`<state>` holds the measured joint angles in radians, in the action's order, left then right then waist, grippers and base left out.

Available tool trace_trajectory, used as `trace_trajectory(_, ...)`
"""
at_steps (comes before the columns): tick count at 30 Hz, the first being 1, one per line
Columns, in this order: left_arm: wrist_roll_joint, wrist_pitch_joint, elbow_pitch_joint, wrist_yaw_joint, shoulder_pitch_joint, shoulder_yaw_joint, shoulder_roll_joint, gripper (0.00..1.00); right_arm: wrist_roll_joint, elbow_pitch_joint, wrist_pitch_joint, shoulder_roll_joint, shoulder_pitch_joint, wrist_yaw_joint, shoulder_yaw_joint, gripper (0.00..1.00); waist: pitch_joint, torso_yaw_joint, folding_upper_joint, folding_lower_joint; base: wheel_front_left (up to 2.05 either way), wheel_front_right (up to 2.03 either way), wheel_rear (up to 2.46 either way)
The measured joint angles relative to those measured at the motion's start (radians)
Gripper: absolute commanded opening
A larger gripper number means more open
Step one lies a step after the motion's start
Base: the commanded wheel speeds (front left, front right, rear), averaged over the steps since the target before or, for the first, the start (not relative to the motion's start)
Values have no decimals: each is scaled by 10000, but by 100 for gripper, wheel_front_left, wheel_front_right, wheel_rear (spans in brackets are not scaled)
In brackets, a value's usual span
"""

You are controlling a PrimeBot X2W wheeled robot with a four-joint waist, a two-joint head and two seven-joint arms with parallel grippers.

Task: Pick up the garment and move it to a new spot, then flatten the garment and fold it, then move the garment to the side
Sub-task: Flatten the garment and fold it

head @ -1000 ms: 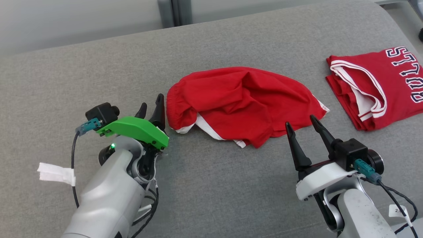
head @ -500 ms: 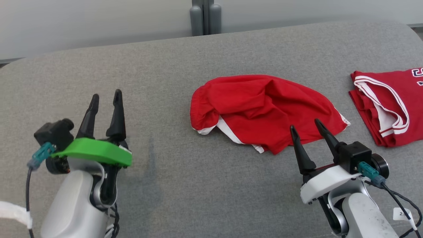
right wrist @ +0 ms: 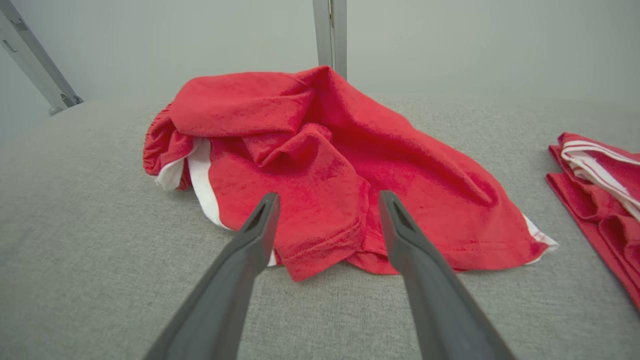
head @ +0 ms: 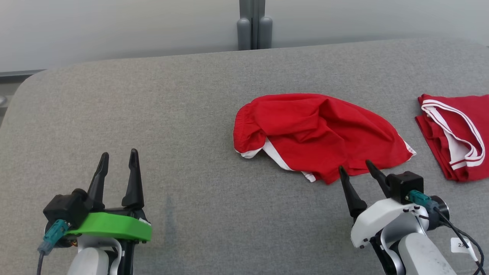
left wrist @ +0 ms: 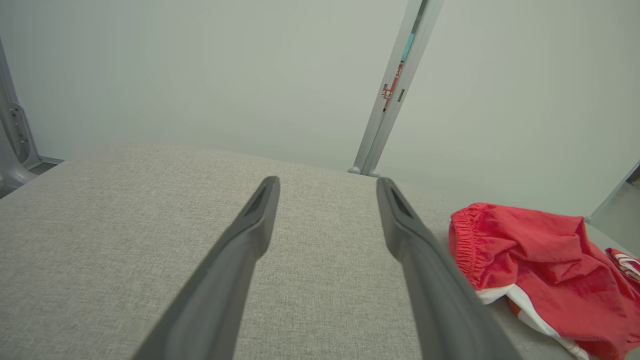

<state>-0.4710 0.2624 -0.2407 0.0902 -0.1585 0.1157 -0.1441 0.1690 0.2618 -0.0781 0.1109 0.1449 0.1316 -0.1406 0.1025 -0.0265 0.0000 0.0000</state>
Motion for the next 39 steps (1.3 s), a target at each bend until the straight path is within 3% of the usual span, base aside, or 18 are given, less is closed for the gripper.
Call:
trace_trajectory(8, 299, 0, 25, 238, 57, -157, 303, 100, 671, 1035, 1774, -247, 275, 0, 56, 100, 154, 246, 0, 0, 0, 0, 0)
trace_trajectory(20, 502, 0, -33, 341, -105, -232, 439, 100, 1482, 2631, 1670, -587, 1426, -4, 211, 100, 481, 565, 0, 0, 0, 0, 0)
trace_trajectory(21, 508, 0, -31, 343, -124, -228, 458, 100, 1517, 2698, 1574, -594, 1499, -4, 201, 94, 508, 601, 0, 0, 0, 0, 0)
trace_trajectory(22, 514, 0, -36, 351, -136, -240, 479, 100, 1551, 2773, 1476, -616, 1549, -4, 178, 72, 535, 639, 0, 0, 0, 0, 0)
trace_trajectory(24, 516, 0, -48, 374, -148, -261, 502, 100, 1522, 2771, 1135, -617, 1556, -4, 199, 0, 563, 678, 0, 0, 0, 0, 0)
trace_trajectory(31, 568, 0, -73, 376, -145, -382, 531, 100, 560, 1977, 629, -600, 1297, -4, 704, 0, 453, 662, 0, 0, 0, 0, 0)
trace_trajectory(39, 568, 0, 0, 387, -116, -399, 535, 100, -867, -1260, 2211, -385, 374, -2, 1812, 0, 345, 402, 0, 0, 0, 0, 0)
